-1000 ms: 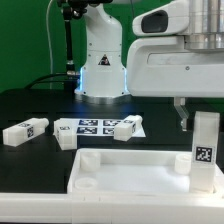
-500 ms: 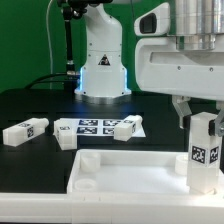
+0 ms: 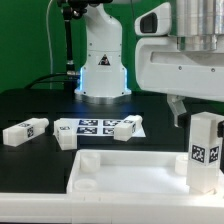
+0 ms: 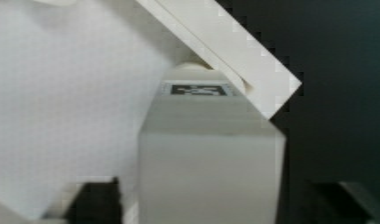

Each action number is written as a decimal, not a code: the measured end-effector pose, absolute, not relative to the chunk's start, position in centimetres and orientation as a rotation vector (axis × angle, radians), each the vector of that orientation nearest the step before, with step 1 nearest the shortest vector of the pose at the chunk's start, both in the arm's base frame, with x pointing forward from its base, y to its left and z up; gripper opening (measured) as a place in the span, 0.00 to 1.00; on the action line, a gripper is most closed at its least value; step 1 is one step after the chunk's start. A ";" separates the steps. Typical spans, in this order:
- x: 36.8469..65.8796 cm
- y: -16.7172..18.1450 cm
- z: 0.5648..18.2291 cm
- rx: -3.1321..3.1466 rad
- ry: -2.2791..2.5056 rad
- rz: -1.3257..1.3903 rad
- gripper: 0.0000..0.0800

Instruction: Assemble desk

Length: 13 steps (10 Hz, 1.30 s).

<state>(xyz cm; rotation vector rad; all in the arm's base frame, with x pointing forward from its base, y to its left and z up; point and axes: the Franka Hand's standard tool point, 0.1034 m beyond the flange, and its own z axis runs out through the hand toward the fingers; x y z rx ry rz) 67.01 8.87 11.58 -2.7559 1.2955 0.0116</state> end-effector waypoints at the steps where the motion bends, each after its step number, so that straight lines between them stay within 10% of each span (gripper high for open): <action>1: 66.6 9.3 11.6 -2.825 1.167 0.035 0.77; 13: 66.4 9.0 11.4 -3.046 -0.446 -0.025 0.81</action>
Offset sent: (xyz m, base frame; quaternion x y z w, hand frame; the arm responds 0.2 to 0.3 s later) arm -0.0095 0.0079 -0.0016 -0.0180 -0.0003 -0.2052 0.9785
